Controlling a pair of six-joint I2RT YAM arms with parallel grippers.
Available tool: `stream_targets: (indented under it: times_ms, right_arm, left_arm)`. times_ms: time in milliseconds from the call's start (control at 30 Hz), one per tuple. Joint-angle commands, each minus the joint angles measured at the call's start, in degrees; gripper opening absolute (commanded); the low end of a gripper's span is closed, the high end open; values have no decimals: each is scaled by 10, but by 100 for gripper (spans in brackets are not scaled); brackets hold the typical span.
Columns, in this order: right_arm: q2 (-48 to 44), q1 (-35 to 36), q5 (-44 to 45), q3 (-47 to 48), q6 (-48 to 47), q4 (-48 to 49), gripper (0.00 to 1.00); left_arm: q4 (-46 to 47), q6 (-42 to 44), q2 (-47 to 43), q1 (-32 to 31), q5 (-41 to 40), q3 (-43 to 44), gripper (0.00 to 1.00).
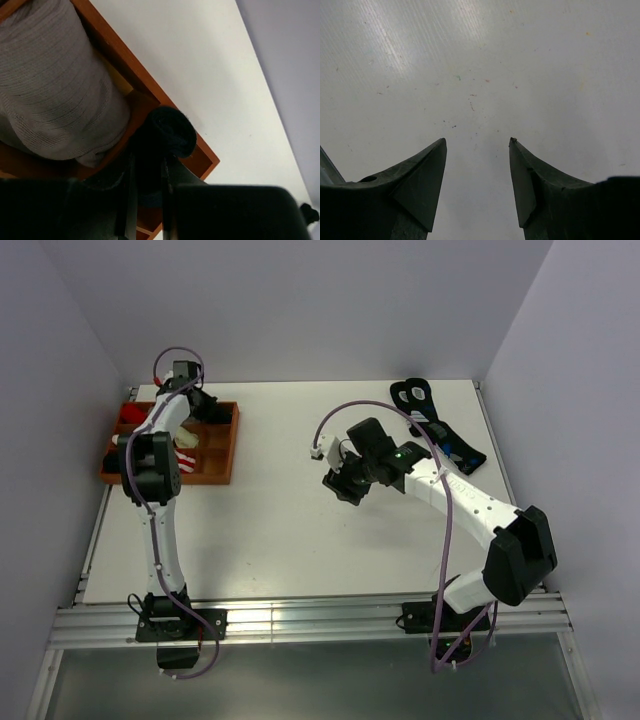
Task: Roll the socks
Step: Place the sock in the storage box.
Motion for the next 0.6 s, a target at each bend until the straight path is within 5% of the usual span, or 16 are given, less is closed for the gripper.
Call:
stream_targets:
  times_ms: [0, 333, 567]
  right_arm:
    - [5, -3, -10, 0, -9, 1, 60]
    - [1, -4, -18, -2, -9, -4, 58]
    - [1, -4, -17, -8, -9, -3, 58]
  left_arm:
    - [-154, 36, 55, 3, -95, 17, 0]
    - [-214, 48, 101, -4, -136, 60, 0]
    - [-147, 42, 53, -4, -102, 5, 8]
